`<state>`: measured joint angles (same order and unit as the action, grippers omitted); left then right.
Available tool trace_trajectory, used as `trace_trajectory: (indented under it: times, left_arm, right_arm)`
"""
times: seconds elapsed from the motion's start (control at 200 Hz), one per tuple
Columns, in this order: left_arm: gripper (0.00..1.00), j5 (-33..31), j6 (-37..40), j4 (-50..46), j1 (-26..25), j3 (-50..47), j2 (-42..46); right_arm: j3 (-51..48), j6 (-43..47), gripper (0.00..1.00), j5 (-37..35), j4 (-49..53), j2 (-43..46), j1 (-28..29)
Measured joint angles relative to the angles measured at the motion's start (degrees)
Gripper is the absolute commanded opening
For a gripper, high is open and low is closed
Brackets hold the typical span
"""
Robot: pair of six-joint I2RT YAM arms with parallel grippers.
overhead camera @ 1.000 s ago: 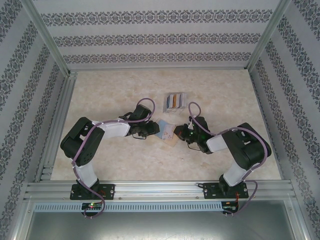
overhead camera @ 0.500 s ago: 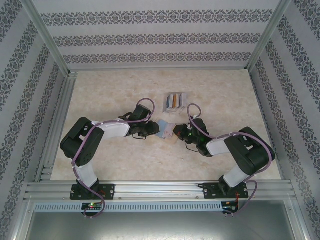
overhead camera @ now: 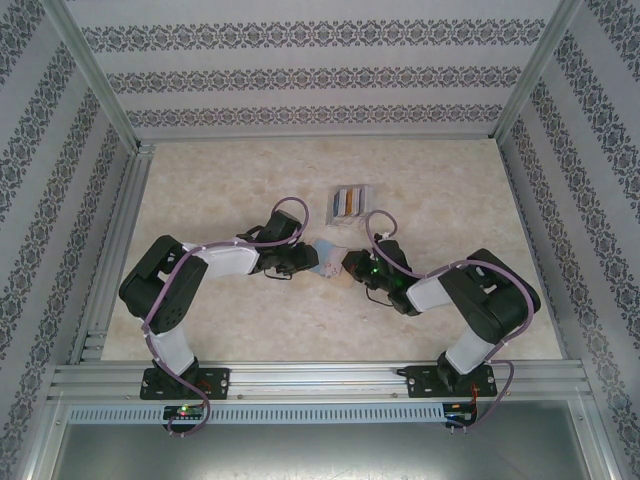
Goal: Put the credit cards into the card holder
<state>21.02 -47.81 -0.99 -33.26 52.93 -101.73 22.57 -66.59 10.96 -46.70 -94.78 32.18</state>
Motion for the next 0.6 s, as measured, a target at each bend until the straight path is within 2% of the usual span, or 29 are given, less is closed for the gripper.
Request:
trace_trajectory:
  times: [0.33, 0.6]
  left_arm:
    - [0.36, -0.1, 0.3, -3.3, 0.0, 0.2, 2.7]
    - [0.42, -2.1, 4.1, -10.1, 2.1, 5.0, 4.7]
  right_arm:
    - [1.5, -0.8, 0.0, -2.8, -1.1, -3.1, 1.8]
    - [1.7, -0.8, 0.0, -2.8, -2.0, -4.2, 1.8]
